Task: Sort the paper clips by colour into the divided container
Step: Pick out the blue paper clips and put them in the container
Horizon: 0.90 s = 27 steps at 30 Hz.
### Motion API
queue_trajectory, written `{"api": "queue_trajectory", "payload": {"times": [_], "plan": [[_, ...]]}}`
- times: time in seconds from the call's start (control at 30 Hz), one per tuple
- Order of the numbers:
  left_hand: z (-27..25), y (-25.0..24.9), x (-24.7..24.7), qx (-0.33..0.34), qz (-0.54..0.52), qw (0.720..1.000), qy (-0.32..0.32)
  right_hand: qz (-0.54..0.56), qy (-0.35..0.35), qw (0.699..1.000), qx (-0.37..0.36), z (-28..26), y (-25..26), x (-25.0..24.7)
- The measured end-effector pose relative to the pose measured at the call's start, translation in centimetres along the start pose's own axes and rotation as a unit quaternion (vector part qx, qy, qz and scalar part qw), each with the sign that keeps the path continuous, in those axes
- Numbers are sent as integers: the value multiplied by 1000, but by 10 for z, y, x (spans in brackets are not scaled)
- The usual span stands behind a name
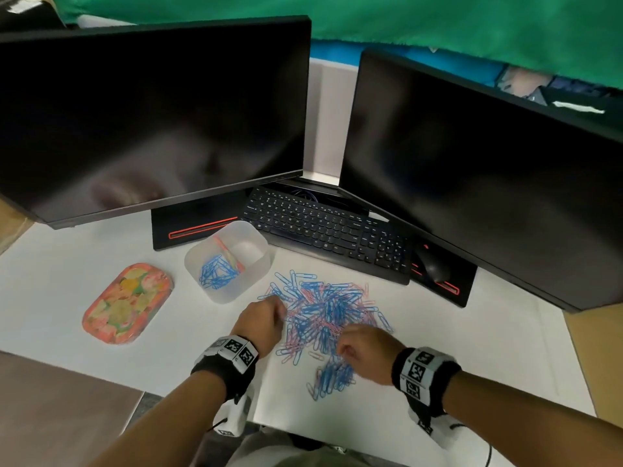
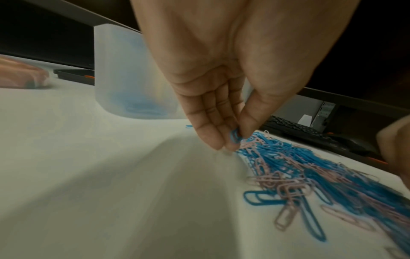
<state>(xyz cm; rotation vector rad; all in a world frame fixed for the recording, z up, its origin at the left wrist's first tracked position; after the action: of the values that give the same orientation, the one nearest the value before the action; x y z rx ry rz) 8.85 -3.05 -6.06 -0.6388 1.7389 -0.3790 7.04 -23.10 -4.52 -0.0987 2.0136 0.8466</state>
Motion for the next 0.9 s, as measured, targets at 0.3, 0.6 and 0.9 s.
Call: {"api": "queue_trajectory", "payload": {"times": [0.3,0.6,0.9], "plan": [[-16,-15,26,-46,-113,991,62,-98,29,982,-162,-5,27,36],[-28,-37,46,4,4,992,128,-59,-57,993,-89,18,17,11],[-23,-23,53,72,117,980,143,-52,-44,995,-71,30,16,12]]}}
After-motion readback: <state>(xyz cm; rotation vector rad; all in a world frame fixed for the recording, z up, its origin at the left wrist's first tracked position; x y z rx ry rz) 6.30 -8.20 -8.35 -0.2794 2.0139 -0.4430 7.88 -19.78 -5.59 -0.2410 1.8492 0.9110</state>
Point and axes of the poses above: each hand's wrist, its own z-axis towards the middle knuckle, its own x-axis out of the palm, y = z × x, the point moved 8 cm from there along z, towards the middle knuckle, and after that the axes turned 5 degrees about -y, right-handed, at the moved point
